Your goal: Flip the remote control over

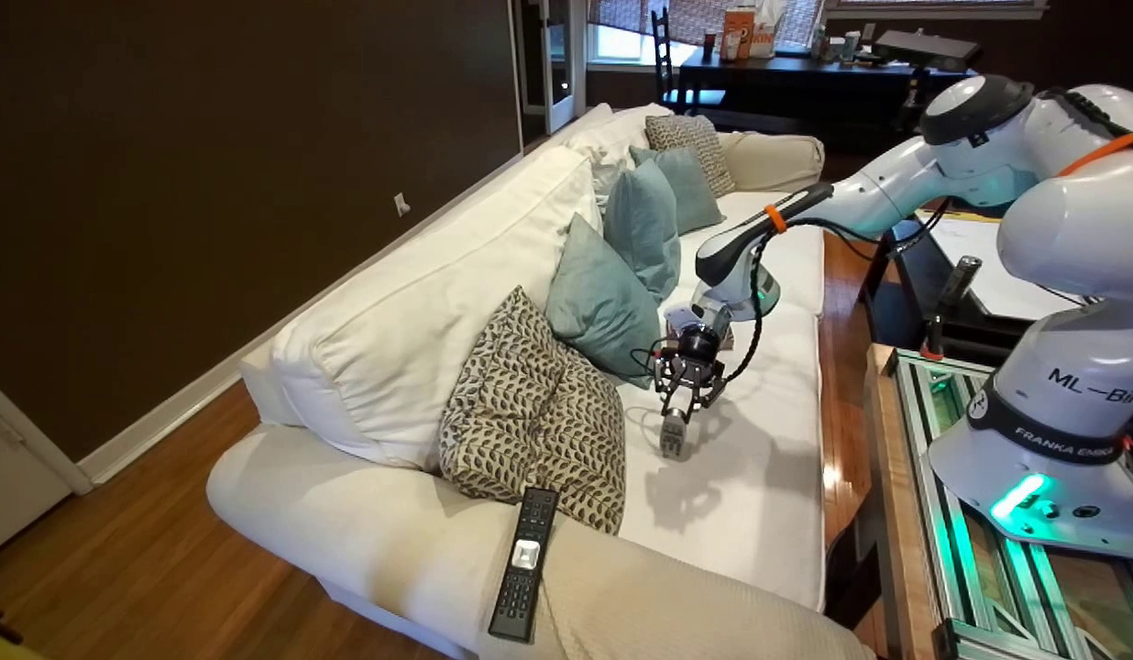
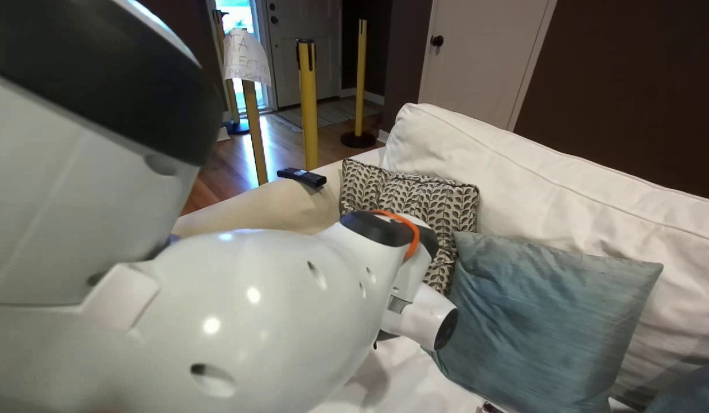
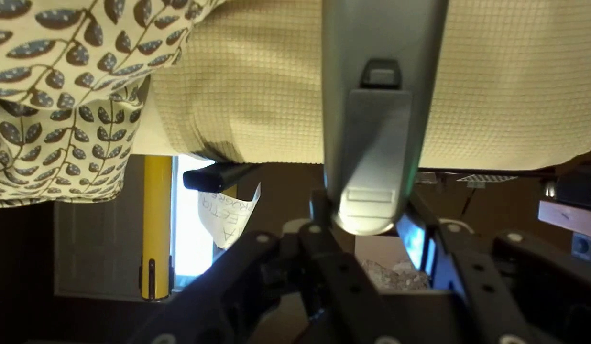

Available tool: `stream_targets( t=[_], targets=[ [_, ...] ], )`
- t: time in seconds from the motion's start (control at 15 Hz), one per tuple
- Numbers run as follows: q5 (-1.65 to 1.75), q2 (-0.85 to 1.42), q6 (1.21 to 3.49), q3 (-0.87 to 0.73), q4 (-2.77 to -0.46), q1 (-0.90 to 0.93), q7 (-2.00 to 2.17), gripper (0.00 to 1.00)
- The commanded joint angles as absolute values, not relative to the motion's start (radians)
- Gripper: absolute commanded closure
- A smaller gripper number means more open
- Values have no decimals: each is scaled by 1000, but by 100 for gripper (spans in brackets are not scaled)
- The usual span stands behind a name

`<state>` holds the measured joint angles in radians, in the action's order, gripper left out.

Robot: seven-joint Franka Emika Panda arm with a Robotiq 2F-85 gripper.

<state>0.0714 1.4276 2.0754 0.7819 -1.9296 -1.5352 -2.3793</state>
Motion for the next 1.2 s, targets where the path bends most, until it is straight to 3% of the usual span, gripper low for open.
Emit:
stream_targets(
  t=[0.0, 1.13],
  targets=[
    [-10, 1406, 2052, 708, -1854, -1426, -2454, 85],
    [-165, 1161, 2201, 437, -1852, -1123, -2492, 85]
  ],
)
